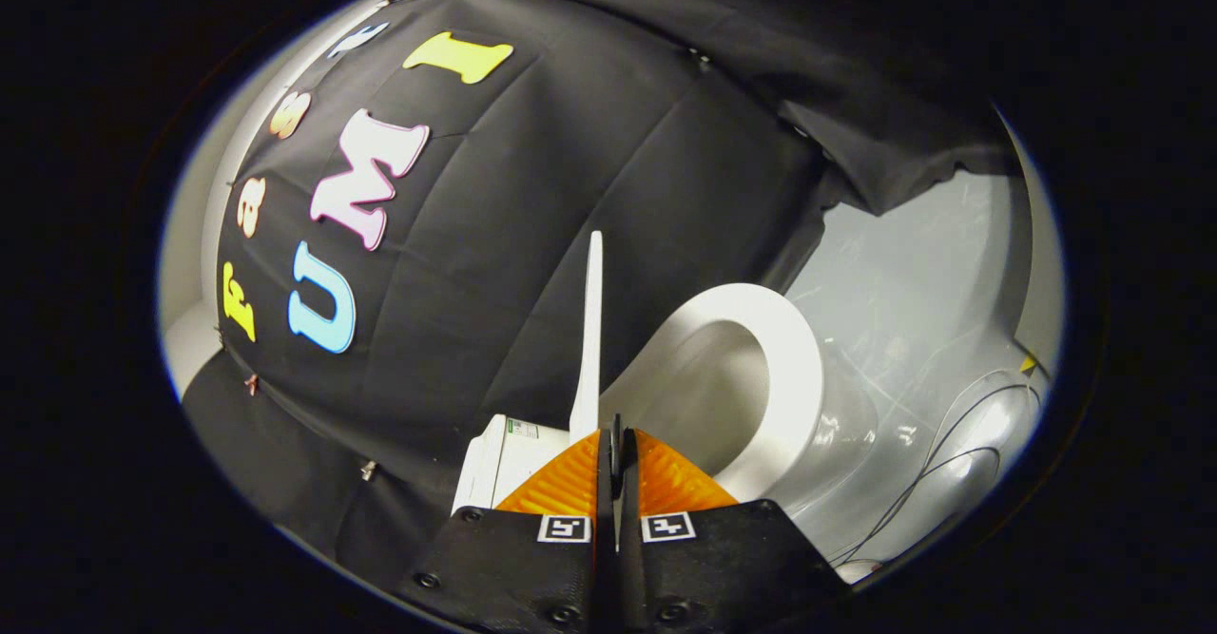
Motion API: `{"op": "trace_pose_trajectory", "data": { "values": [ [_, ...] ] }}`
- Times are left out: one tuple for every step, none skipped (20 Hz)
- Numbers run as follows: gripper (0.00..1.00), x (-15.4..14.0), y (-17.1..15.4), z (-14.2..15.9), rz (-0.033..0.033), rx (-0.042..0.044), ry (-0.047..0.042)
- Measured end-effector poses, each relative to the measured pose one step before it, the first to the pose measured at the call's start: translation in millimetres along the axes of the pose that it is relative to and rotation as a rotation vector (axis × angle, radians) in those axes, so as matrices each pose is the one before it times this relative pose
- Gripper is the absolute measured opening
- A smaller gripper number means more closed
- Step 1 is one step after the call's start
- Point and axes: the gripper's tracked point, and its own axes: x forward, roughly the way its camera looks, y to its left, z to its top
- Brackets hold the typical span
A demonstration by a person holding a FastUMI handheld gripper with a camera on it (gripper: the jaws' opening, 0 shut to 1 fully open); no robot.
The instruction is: Open the toilet lid.
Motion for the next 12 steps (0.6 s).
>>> {"op": "trace_pose_trajectory", "data": {
  "values": [
    [0.05, -2.12, 9.75, 0.50, -0.01784, -0.03593, -0.00951],
    [0.05, -0.34, 9.65, -0.04, -0.00805, -0.03581, -0.00535],
    [0.05, -1.93, 10.98, -0.14, -0.00766, -0.03234, -0.00322],
    [0.05, -1.68, 10.48, 1.76, 0.00108, -0.02472, -0.00614],
    [0.05, -3.35, 8.13, -1.13, -0.00261, -0.02568, 0.00063],
    [0.05, -1.22, 9.31, 0.66, -0.00273, -0.03154, -0.00664],
    [0.05, -0.99, 7.27, -0.99, -0.01090, -0.03056, -0.00266],
    [0.05, -1.12, 7.37, 0.99, -0.01156, -0.01844, -0.00997],
    [0.05, -0.74, 8.08, 1.78, -0.00357, -0.01639, -0.00741],
    [0.05, -0.47, 8.43, -0.73, -0.00381, -0.02074, -0.00300],
    [0.05, -0.47, 7.83, 0.71, -0.00144, -0.02103, -0.00843],
    [0.05, -0.60, 6.07, -0.63, -0.00611, -0.02203, -0.00518]
  ]
}}
